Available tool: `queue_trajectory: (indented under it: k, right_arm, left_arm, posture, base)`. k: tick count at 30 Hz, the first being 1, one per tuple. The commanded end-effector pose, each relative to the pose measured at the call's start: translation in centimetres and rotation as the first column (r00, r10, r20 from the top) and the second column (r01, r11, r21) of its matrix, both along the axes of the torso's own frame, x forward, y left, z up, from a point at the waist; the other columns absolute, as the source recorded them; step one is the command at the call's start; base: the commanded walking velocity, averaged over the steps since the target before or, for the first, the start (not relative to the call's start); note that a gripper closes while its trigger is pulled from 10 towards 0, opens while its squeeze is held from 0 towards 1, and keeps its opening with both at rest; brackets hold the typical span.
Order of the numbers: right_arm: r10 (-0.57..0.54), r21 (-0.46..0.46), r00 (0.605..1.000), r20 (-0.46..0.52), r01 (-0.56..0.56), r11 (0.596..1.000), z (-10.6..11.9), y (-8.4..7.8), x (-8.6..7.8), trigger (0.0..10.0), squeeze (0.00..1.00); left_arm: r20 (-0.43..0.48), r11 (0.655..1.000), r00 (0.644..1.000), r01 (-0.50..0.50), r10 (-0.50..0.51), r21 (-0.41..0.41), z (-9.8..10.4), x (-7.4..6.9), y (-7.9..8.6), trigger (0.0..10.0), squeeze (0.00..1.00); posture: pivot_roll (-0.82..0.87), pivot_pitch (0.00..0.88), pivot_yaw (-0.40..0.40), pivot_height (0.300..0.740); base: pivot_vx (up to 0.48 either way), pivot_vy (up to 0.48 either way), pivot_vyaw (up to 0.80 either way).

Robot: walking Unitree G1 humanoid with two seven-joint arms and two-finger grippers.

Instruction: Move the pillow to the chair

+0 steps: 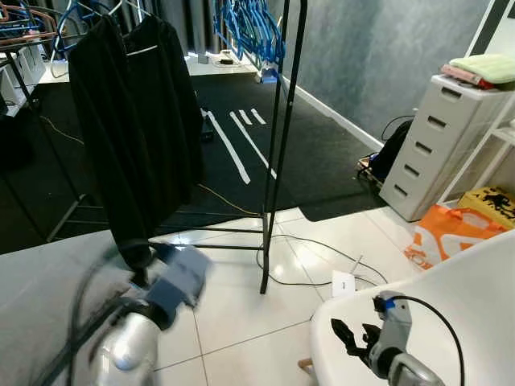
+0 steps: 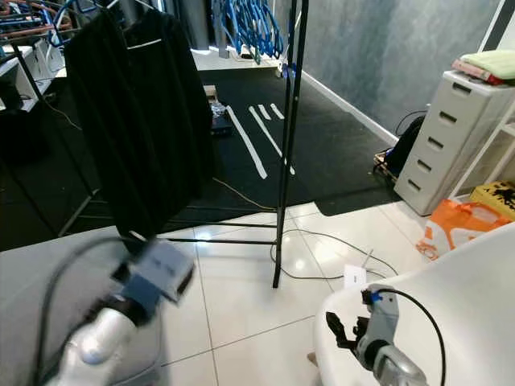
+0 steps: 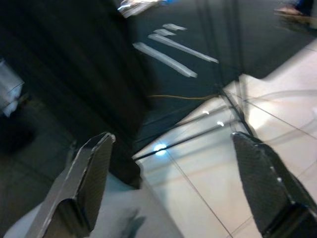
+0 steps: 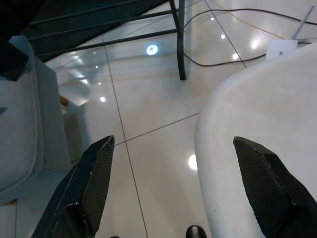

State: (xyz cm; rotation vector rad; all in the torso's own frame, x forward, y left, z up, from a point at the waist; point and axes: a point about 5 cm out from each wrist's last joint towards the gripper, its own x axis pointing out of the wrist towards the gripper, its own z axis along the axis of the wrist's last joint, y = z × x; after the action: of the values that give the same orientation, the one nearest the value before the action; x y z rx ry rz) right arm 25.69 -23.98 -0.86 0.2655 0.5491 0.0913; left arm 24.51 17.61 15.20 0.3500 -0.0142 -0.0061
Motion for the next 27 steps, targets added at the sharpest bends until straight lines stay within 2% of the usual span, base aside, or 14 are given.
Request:
queue_trajectory:
  k: [1,2,3,4,6,8,10,14,15,17,18,20,23,27]
  right_arm:
    - [-0.028,-0.013,0.999,-0.022,0.027,1.000,-0.3,-0.4,-0.2,10.0,0.00]
    - [-0.040,-0.013,0.999,-0.026,0.040,0.999,-0.3,-0.4,-0.2,10.0,0.00]
    - [-0.040,-0.013,0.999,-0.026,0.040,0.999,-0.3,-0.4,-0.2,10.0,0.00]
    - [-0.049,-0.016,0.999,-0.025,0.048,0.999,-0.3,-0.5,-0.1,10.0,0.00]
    - [-0.049,-0.016,0.999,-0.025,0.048,0.999,-0.3,-0.5,-0.1,10.0,0.00]
    - [-0.048,-0.021,0.999,-0.016,0.048,0.999,-0.3,-0.3,-0.1,10.0,0.00]
    - [-0.042,-0.025,0.999,-0.010,0.041,0.999,-0.4,-0.2,-0.1,10.0,0.00]
    - [-0.033,-0.040,0.999,-0.012,0.033,0.999,-0.5,-0.2,-0.2,10.0,0.00]
    - [-0.028,-0.054,1.000,-0.013,0.027,0.998,-0.5,-0.3,-0.2,10.0,0.00]
    - [-0.025,-0.062,1.000,-0.014,0.024,0.998,-0.5,-0.3,-0.2,10.0,0.00]
    - [-0.025,-0.062,1.000,-0.014,0.024,0.998,-0.5,-0.3,-0.2,10.0,0.00]
    - [0.000,-0.085,1.000,-0.006,0.000,0.996,-0.2,-0.5,0.1,10.0,0.00]
    - [0.021,-0.098,1.000,-0.003,-0.021,0.995,0.0,-0.5,0.4,10.0,0.00]
    - [0.066,-0.113,0.998,0.000,-0.065,0.991,0.6,-0.5,1.2,10.0,0.00]
  left_arm:
    - [-0.058,0.987,0.993,-0.111,0.105,-0.119,-1.5,0.0,2.1,10.0,0.00]
    - [-0.087,0.965,0.983,-0.173,0.159,-0.199,-2.6,0.0,3.3,10.0,0.00]
    - [-0.087,0.965,0.983,-0.173,0.159,-0.199,-2.6,0.0,3.3,10.0,0.00]
    - [-0.130,0.942,0.972,-0.225,0.198,-0.248,-3.8,0.0,4.1,10.0,0.00]
    - [-0.130,0.942,0.972,-0.225,0.198,-0.248,-3.8,0.0,4.1,10.0,0.00]
    - [-0.225,0.903,0.944,-0.303,0.241,-0.305,-6.6,-0.1,4.8,10.0,0.00]
    - [-0.310,0.880,0.917,-0.351,0.252,-0.321,-9.2,-0.3,4.6,10.0,0.00]
    - [-0.378,0.858,0.895,-0.376,0.237,-0.351,-11.1,-0.5,4.2,10.0,0.00]
    - [-0.413,0.833,0.890,-0.372,0.195,-0.409,-12.1,-0.5,3.7,10.0,0.00]
    - [-0.428,0.814,0.889,-0.367,0.165,-0.449,-12.7,-0.5,3.4,10.0,0.00]
    - [-0.428,0.814,0.889,-0.367,0.165,-0.449,-12.7,-0.5,3.4,10.0,0.00]
    - [-0.488,0.823,0.858,-0.388,0.159,-0.415,-14.2,-0.5,3.3,10.0,0.00]
    - [-0.503,0.836,0.849,-0.389,0.161,-0.388,-14.7,-0.4,3.3,10.0,0.00]
    - [-0.491,0.825,0.858,-0.383,0.151,-0.415,-15.2,0.2,3.3,10.0,0.00]
  posture:
    - [-0.10,0.000,-0.055,0.740]
    - [-0.12,0.000,-0.035,0.740]
    - [-0.12,0.000,-0.035,0.740]
    - [-0.12,0.000,-0.032,0.740]
    - [-0.12,0.000,-0.032,0.740]
    - [-0.14,0.000,-0.013,0.740]
    - [-0.15,0.000,-0.012,0.740]
    - [-0.15,0.000,-0.009,0.740]
    - [-0.16,0.000,-0.011,0.740]
    - [-0.16,0.000,-0.011,0.740]
    - [-0.16,0.000,-0.011,0.740]
    - [-0.16,0.000,-0.017,0.740]
    - [-0.16,0.000,-0.021,0.740]
    - [-0.16,0.000,-0.030,0.740]
  base:
    - [0.000,0.000,0.00]
    - [0.000,0.000,0.00]
    - [0.000,0.000,0.00]
    - [0.000,0.000,0.00]
    - [0.000,0.000,0.00]
    - [0.000,0.000,0.00]
    - [0.000,0.000,0.00]
    - [0.000,0.000,0.00]
    - [0.000,0.000,0.00]
    - [0.000,0.000,0.00]
    - [0.000,0.000,0.00]
    - [0.000,0.000,0.00]
    - [0.000,0.000,0.27]
    - [0.000,0.000,0.80]
